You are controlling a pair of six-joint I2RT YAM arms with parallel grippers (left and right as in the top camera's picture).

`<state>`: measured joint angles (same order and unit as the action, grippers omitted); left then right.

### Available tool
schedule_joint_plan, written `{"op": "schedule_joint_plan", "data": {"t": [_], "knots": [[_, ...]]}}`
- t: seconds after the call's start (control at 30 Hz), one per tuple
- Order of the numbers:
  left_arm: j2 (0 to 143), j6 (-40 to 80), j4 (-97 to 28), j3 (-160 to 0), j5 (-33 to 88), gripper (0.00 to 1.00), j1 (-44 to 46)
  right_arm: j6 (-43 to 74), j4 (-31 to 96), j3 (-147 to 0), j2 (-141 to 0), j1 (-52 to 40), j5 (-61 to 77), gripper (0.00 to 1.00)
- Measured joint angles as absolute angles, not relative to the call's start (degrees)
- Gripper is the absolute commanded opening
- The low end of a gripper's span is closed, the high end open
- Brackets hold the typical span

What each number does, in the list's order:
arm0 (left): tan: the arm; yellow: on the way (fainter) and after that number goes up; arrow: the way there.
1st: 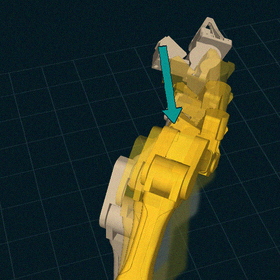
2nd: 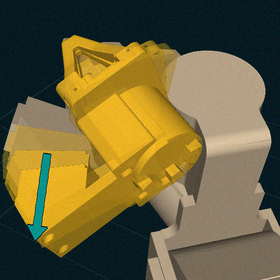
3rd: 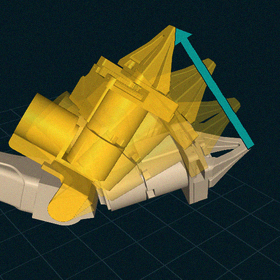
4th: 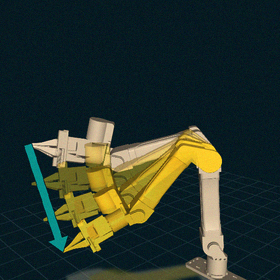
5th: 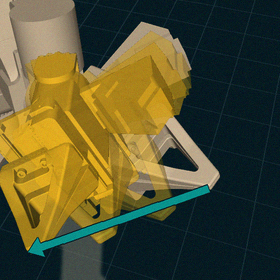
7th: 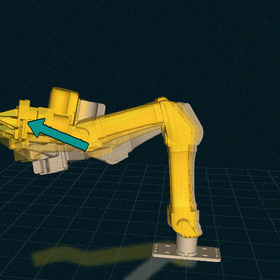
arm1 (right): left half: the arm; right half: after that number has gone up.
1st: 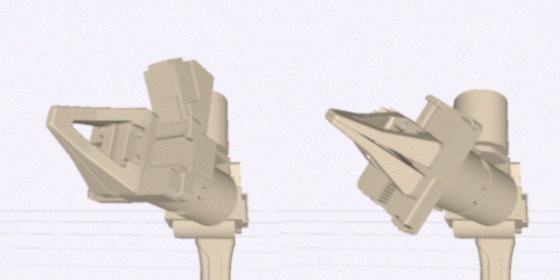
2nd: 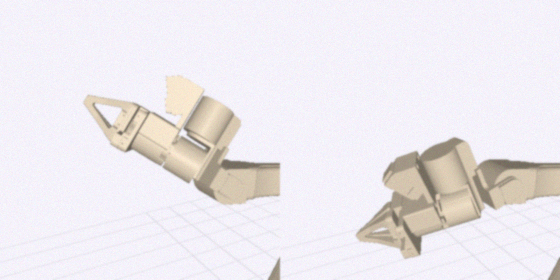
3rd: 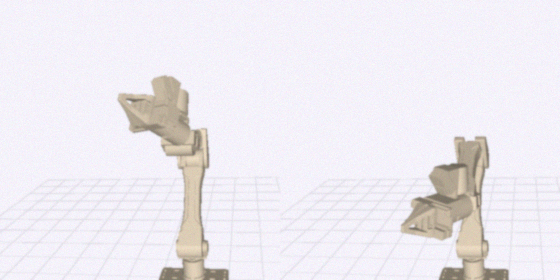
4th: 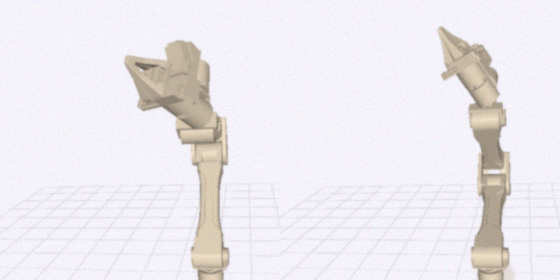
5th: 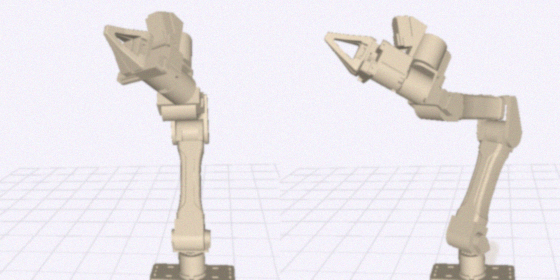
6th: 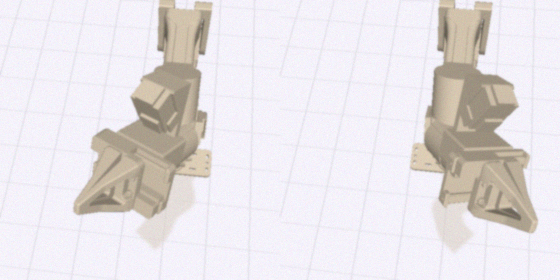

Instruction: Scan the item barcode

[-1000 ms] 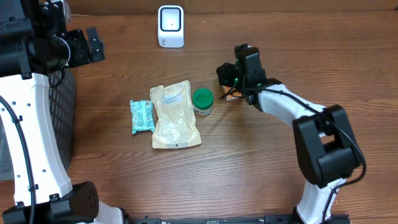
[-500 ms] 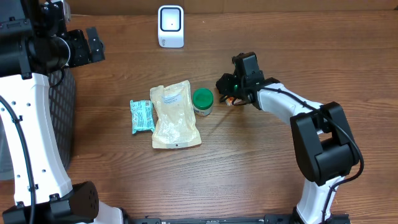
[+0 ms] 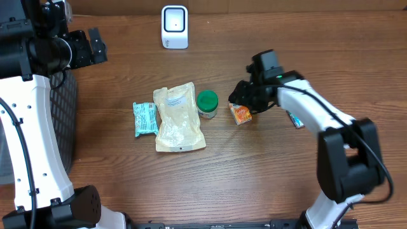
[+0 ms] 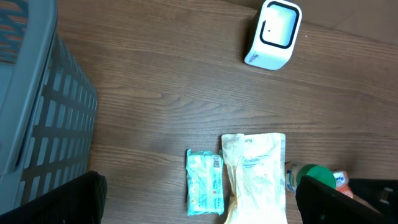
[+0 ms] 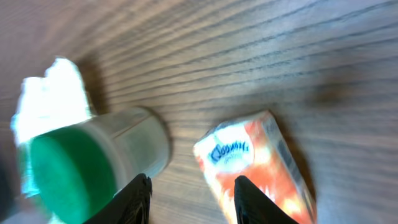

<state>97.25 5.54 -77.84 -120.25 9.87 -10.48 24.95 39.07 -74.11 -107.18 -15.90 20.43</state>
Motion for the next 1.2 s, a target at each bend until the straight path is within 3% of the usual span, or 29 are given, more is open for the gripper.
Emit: {"op": "schedule_joint_plan", "data": {"t": [0.23,0.33,1.2], "knots": [[97.25,5.54,-77.84,-120.25,9.87,0.99,-10.48,24.25,48.84,-75.07,-103.57,-15.57,24.10,0.13],[97.25,5.54,-77.84,-120.25,9.87,0.99,-10.48,24.03,48.14,-73.93,-103.55,-17.52,24.60,0.07],[97.25,5.54,-77.84,-120.25,9.87,0.99,-10.48,27.49,42.92,-68.34,-112.49,-18.52,22.52,0.04]]}}
